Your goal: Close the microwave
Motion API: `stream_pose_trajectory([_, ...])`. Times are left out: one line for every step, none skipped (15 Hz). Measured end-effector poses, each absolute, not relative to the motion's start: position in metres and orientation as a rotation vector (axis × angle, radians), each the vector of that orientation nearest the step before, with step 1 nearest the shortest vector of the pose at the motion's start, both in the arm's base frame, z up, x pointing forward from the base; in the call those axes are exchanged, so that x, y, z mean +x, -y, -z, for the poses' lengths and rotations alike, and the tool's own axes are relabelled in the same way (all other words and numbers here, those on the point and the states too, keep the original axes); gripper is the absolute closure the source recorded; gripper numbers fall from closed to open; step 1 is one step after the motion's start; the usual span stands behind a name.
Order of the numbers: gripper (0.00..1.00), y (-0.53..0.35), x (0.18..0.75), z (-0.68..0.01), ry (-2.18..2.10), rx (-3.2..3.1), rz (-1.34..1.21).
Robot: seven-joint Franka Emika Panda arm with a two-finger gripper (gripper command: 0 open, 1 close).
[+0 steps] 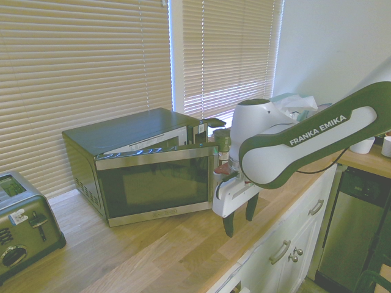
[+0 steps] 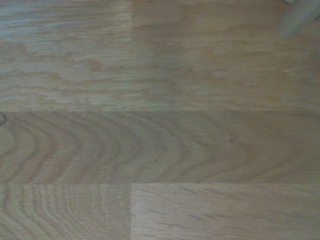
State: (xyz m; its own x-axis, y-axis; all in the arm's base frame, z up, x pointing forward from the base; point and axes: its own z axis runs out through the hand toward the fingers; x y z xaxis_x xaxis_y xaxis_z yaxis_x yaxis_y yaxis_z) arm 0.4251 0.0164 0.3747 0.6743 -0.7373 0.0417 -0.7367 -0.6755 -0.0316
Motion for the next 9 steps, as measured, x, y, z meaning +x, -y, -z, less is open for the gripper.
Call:
stream_pose_trajectory([0.00, -0.016, 0.425, -0.374, -1.261, -2.864, 0.078])
stream_pose_trajectory([0.00, -0.016, 0.425, -0.374, -1.261, -2.864, 0.078])
stream_pose_trajectory([0.00, -0.017, 0.425, -0.374, -1.259, -2.865, 0.079])
stream_pose_trajectory([0.00, -0.018, 0.425, -0.374, -1.253, -2.871, 0.081])
stream_pose_trajectory([0.00, -0.021, 0.425, -0.374, -1.243, -2.878, 0.083])
stream_pose_trajectory([0.00, -0.025, 0.425, -0.375, -1.229, -2.888, 0.088])
stream_pose_trajectory([0.00, -0.033, 0.425, -0.377, -1.211, -2.898, 0.105])
stream_pose_trajectory([0.00, -0.042, 0.425, -0.383, -1.195, -2.904, 0.132])
stream_pose_trajectory([0.00, -0.052, 0.426, -0.392, -1.183, -2.901, 0.166])
